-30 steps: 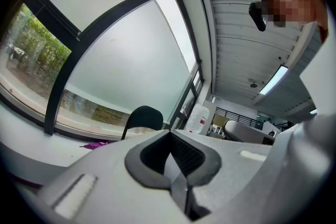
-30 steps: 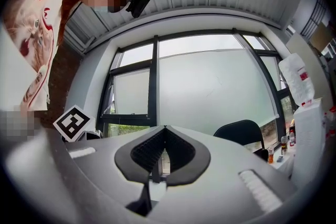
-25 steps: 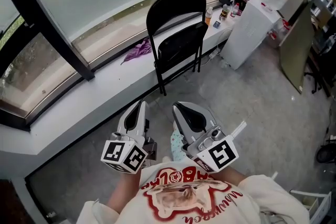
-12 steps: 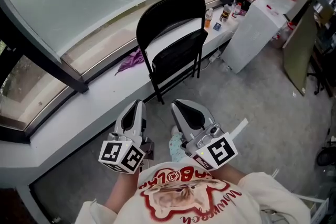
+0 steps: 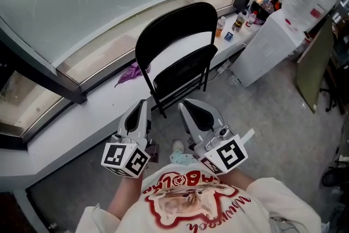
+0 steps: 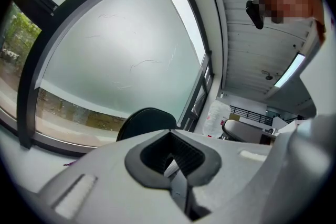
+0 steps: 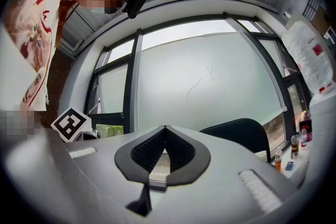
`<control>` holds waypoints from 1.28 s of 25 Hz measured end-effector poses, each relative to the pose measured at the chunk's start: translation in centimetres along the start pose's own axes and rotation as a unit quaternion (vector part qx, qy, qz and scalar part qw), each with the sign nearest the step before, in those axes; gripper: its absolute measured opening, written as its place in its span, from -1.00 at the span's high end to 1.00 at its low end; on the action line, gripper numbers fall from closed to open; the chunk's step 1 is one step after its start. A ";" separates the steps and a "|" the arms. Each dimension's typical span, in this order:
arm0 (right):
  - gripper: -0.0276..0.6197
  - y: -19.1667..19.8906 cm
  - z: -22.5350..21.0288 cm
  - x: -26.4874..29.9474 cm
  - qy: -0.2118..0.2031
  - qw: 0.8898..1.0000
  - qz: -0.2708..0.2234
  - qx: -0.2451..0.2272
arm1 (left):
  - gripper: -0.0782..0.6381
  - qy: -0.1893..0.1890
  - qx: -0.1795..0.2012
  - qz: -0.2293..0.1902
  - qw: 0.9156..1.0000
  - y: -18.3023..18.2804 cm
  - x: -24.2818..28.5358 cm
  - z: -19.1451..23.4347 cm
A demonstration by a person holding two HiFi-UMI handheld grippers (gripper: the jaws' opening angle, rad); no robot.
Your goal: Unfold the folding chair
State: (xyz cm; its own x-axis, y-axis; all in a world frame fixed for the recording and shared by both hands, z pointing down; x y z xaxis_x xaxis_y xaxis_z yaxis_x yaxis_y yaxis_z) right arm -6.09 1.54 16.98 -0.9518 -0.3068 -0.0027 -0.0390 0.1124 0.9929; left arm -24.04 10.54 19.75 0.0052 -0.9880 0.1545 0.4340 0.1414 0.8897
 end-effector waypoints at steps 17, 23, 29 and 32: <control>0.84 0.4 -5.7 2.3 -0.031 0.999 0.003 0.024 | 0.78 -0.037 0.007 0.006 0.999 0.0 4.3 -0.4; 0.84 1.2 -5.7 3.5 -0.044 0.998 0.013 0.037 | 0.78 -0.059 0.000 0.017 0.998 -0.1 4.0 0.6; 0.84 1.0 -6.0 5.1 -0.037 0.999 0.012 0.032 | 0.78 -0.050 0.000 0.015 0.999 -0.6 5.1 2.2; 0.84 1.1 -6.6 5.7 -0.021 0.999 0.015 0.029 | 0.78 -0.039 0.000 0.018 0.999 -0.6 6.2 3.3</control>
State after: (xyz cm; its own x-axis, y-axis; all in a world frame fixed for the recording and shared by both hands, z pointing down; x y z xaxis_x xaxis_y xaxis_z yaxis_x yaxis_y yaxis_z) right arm -9.55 -6.35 18.84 -0.9646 -0.2629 0.0213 -0.0265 0.1768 0.9839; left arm -27.22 4.55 21.57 -0.0492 -0.9744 0.2193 0.4339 0.1770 0.8834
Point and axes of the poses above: the fingertips, and each gripper's own axes: x forward along the fingers, z to its left, y out of its underside, the point moved 9 cm from there along -x, backward along the fingers, and after that the axes turned 7 degrees about z, right-handed, at the moved point
